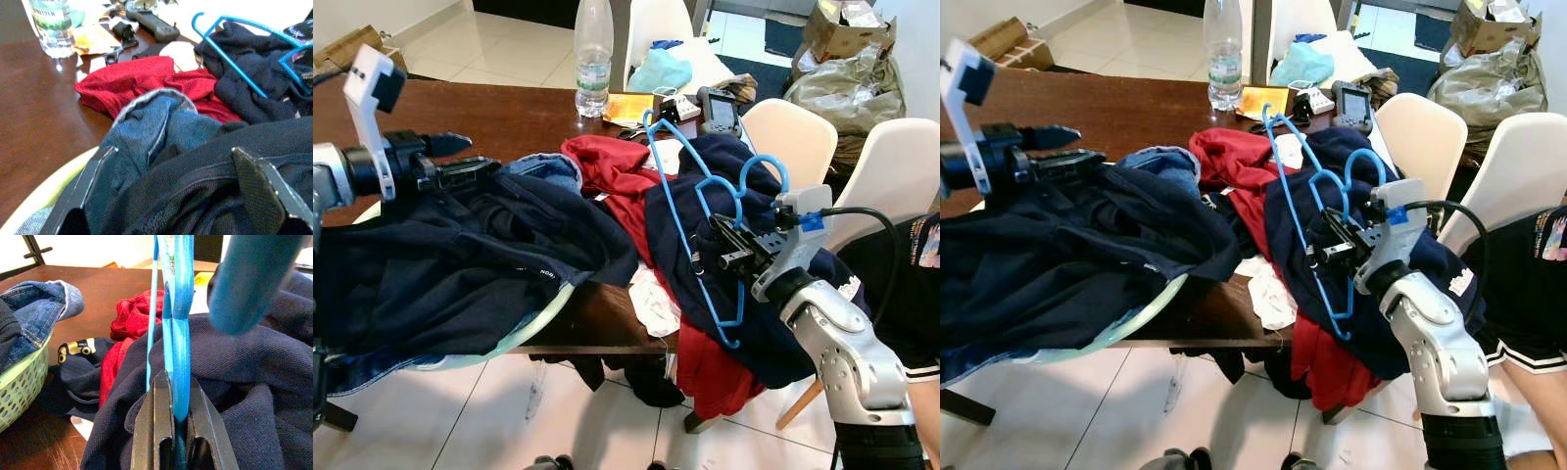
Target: Hang hanger
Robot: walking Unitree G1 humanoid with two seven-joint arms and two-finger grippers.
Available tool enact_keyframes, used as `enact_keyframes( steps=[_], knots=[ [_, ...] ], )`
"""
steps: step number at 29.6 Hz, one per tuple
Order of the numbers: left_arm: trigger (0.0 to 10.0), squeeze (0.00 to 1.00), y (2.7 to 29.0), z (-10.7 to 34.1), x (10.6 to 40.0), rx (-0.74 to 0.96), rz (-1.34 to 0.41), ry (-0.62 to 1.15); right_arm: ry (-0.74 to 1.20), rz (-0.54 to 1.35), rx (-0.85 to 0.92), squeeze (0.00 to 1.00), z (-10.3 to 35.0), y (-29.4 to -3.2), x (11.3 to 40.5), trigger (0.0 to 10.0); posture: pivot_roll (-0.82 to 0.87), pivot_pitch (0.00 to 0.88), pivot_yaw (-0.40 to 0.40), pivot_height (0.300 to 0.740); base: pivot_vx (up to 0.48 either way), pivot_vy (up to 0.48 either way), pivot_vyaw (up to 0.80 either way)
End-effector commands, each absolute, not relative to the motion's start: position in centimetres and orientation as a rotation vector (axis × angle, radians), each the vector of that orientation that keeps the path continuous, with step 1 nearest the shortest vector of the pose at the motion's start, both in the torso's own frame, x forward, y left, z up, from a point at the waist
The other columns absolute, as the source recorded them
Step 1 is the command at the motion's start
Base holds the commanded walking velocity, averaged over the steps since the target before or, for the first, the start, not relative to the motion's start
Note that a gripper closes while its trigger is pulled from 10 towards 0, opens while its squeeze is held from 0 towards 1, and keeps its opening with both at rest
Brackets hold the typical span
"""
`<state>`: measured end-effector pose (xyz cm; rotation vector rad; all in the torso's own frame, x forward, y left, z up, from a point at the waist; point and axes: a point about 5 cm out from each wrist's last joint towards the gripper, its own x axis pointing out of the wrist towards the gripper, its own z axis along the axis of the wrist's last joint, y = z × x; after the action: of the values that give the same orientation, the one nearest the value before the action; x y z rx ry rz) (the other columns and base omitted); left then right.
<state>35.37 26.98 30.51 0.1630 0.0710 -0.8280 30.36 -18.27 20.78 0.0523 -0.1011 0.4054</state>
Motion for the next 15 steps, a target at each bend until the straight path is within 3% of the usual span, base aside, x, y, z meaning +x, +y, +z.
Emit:
enact_keyframes(
  steps=[1, 2, 3, 6, 7, 15],
  knots=[
    [9.3, 0.0, 26.3, 29.3, 35.7, 0.176, -0.862, 0.131, -0.074, 0.362, 0.03, 0.0, 20.4, -19.2, 30.1, 10.0, 0.03, 0.189, -0.048, 0.74, 0.0, 0.0, 0.0],
    [9.3, 0.0, 26.3, 29.3, 35.7, 0.176, -0.862, 0.131, -0.074, 0.362, 0.03, 0.0, 20.4, -19.2, 30.1, 10.0, 0.03, 0.189, -0.048, 0.74, 0.0, 0.0, 0.0],
    [8.2, 0.0, 26.2, 28.7, 35.8, 0.188, -0.88, 0.162, -0.072, 0.359, 0.028, 0.0, 20.4, -19.2, 30.0, 10.0, 0.02, 0.194, -0.046, 0.74, 0.0, 0.0, 0.0],
    [8.2, 0.0, 26.1, 28.4, 35.8, 0.196, -0.892, 0.178, -0.071, 0.357, 0.027, 0.0, 20.4, -19.3, 29.9, 10.0, 0.02, 0.194, -0.046, 0.74, 0.0, 0.0, 0.0],
    [0.0, 0.0, 26.0, 28.3, 35.8, 0.199, -0.898, 0.184, -0.069, 0.356, 0.027, 0.0, 20.3, -19.3, 29.9, 10.0, 0.02, 0.194, -0.048, 0.74, 0.0, 0.0, 0.0],
    [0.0, 0.0, 26.1, 29.1, 36.0, 0.193, -0.882, 0.151, -0.069, 0.36, 0.027, 0.0, 20.4, -19.2, 30.0, 10.0, 0.03, 0.181, -0.05, 0.74, 0.0, 0.0, 0.0]
  ],
)
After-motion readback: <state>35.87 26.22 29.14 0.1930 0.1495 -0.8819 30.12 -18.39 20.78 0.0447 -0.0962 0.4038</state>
